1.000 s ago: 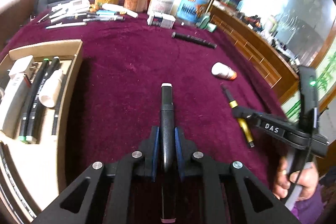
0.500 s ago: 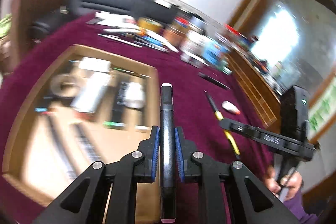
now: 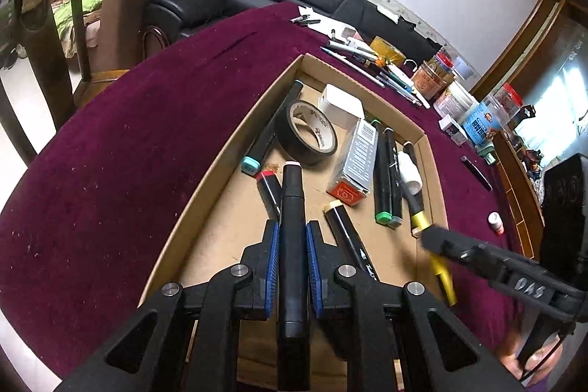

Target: Organize rigid objects

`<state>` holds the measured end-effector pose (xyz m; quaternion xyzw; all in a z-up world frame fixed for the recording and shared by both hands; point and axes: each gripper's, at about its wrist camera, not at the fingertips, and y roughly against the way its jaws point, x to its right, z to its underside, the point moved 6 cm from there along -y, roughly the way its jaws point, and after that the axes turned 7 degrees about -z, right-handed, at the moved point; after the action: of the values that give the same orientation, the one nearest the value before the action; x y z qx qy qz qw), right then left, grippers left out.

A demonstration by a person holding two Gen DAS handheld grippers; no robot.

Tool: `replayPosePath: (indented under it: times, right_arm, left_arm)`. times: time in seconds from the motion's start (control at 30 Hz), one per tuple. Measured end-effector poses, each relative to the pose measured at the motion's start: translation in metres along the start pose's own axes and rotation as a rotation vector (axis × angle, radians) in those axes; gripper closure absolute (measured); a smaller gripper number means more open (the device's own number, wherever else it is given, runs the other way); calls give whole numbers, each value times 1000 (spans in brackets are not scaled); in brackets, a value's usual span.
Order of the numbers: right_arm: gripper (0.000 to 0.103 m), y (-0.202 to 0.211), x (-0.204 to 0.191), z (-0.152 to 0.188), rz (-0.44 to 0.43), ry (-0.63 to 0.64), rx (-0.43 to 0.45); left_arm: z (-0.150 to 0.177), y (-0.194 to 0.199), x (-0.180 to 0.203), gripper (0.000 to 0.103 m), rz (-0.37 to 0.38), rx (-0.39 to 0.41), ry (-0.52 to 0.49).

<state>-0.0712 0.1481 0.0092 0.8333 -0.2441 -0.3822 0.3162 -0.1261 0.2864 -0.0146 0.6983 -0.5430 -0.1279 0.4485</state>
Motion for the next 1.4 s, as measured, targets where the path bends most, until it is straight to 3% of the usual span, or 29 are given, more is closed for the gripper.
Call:
replayPosePath:
  times: [0.23, 0.37, 0.5, 0.57, 0.63, 0.8, 0.97, 1.07, 1.17, 1.27, 1.4]
  right_arm:
    - [95, -24, 1, 4, 47, -1, -48]
    - [94, -22, -4, 3, 114, 50, -24]
    - [94, -16, -8, 3, 155, 90, 6]
    - [87, -12, -11, 3, 151, 105, 18]
    - [64, -6, -13, 3, 155, 120, 42]
    - [59, 13, -18, 1, 182, 161, 113]
    - [51, 29, -10, 0, 225, 168, 165]
    - [50, 36, -1, 1, 235, 144, 187]
    - [43, 44, 10, 3, 243, 105, 216]
    - [40, 52, 18, 5, 253, 77, 244]
    - [36, 60, 25, 10, 273, 61, 267]
  left_arm:
    - [-2, -7, -6, 84, -17, -3, 6]
    - [-5, -4, -9, 76, -25, 14, 13]
    - [-7, -3, -11, 74, -26, 12, 30]
    - [-7, -3, -10, 71, -31, 15, 34]
    - [-7, -2, -7, 66, -32, 20, 47]
    - [-7, 3, 3, 38, -52, 42, 36]
    - [-8, 22, 16, 22, -86, 118, -16]
    - [-10, 38, 24, 20, -152, 205, -64]
    - [-12, 56, 33, 2, -230, 300, -110]
    - [-13, 77, 41, 1, -293, 412, -138]
    - [-14, 92, 50, 1, -350, 478, -171]
